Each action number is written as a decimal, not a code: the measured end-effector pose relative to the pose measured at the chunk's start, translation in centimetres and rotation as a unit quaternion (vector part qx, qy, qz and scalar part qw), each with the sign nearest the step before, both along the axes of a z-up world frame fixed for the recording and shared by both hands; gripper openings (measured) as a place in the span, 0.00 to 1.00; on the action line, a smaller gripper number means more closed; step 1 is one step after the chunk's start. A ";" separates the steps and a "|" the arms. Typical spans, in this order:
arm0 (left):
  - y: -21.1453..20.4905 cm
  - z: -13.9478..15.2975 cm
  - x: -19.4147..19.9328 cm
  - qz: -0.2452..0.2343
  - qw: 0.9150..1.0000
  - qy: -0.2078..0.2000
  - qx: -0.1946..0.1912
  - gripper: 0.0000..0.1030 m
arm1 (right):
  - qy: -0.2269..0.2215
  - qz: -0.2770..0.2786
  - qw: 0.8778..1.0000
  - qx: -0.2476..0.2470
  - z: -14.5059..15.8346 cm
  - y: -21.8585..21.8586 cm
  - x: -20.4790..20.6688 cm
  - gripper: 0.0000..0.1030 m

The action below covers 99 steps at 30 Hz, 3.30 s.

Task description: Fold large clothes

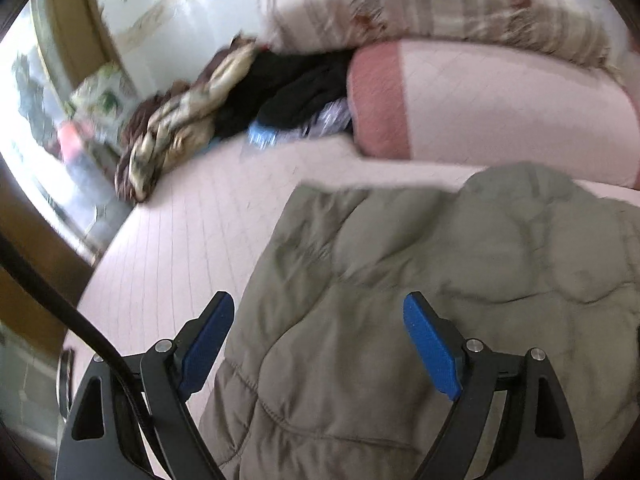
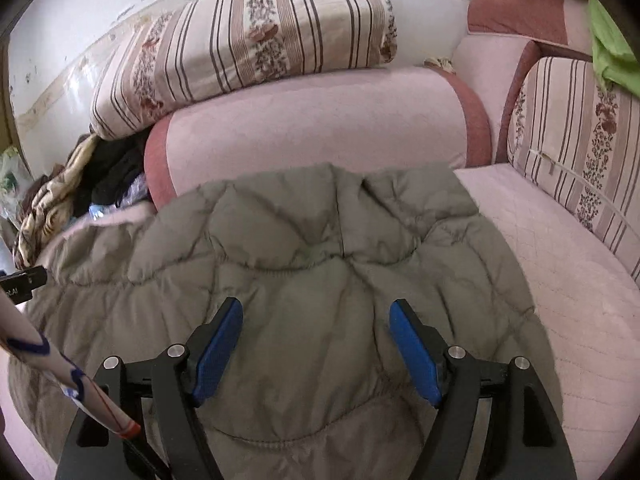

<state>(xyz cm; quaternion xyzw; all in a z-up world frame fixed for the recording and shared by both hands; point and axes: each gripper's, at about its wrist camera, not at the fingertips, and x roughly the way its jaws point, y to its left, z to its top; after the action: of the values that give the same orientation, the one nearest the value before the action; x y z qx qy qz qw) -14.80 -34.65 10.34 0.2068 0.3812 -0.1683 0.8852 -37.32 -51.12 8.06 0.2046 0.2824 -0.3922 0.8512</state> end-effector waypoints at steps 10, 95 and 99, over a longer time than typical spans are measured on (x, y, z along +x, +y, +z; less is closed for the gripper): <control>0.3 -4.1 1.9 0.009 1.000 -0.008 0.018 0.85 | 0.034 0.001 0.999 -0.036 -2.1 -0.5 2.2 0.89; 21.0 6.7 -22.6 -0.014 0.991 -0.043 -0.128 0.87 | 0.065 -0.002 0.997 -0.043 2.3 18.8 -17.0 0.89; 21.5 6.5 -23.1 -0.018 0.990 -0.025 -0.139 0.87 | 0.064 0.004 0.997 -0.041 2.7 19.9 -17.3 0.89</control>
<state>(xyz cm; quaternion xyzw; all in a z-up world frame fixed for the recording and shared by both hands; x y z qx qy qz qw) -37.89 -13.14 16.81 0.0929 0.3279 -0.2300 0.9116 -54.58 -31.20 10.75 0.1423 0.3209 -0.4123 0.8407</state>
